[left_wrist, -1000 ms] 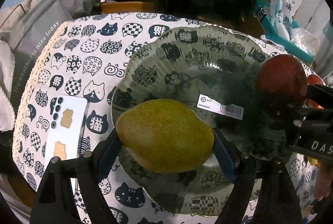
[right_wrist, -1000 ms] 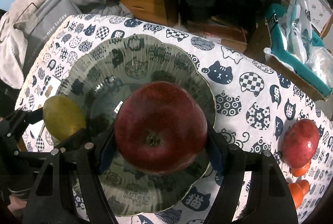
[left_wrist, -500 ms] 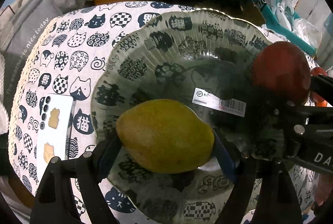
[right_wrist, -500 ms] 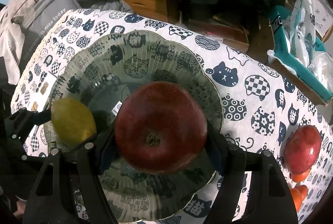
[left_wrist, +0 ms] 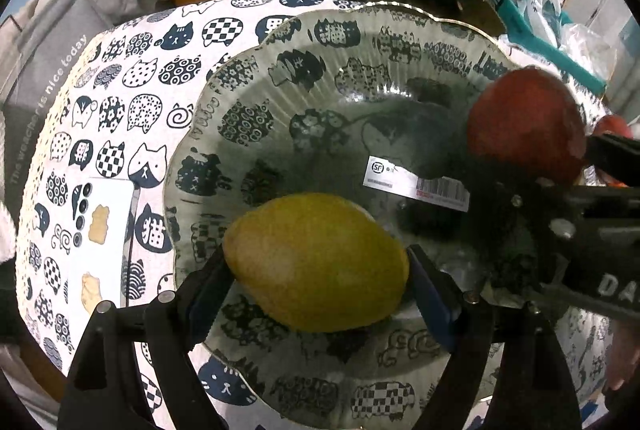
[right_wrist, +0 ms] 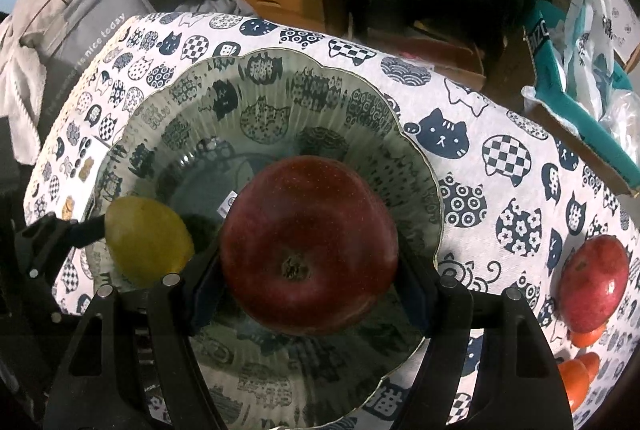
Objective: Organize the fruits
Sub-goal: 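Release the pear into the glass bowl with the left tool while the right tool releases the apple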
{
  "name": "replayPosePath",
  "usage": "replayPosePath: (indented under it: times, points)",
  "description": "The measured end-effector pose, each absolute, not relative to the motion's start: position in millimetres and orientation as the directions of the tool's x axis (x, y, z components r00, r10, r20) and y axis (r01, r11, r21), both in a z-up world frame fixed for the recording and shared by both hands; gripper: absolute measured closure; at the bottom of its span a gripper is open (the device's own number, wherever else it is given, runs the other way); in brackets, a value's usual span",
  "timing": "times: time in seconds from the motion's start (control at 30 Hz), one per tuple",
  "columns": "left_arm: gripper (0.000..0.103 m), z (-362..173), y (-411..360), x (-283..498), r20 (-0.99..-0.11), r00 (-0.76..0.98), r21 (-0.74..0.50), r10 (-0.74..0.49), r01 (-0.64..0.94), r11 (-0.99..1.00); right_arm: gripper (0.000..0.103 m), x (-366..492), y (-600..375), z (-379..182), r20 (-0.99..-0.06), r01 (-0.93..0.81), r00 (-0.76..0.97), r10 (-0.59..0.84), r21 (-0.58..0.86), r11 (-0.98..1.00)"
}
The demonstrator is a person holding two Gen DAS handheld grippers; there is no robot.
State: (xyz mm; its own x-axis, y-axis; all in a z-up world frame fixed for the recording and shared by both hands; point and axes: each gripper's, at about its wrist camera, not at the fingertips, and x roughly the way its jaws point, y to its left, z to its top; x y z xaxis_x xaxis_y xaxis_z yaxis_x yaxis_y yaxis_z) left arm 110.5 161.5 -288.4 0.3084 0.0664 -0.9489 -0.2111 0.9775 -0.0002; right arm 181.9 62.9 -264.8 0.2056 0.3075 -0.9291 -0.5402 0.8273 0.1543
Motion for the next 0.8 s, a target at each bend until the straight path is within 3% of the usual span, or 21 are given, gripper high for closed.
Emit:
replayPosePath:
  times: [0.8]
  points:
    - [0.013, -260.7, 176.9, 79.0, -0.934, 0.350, -0.020, 0.068, -0.243, 0.970, 0.027, 174.1, 87.1, -281.9, -0.953, -0.593, 0.209, 0.221, 0.056, 0.803]
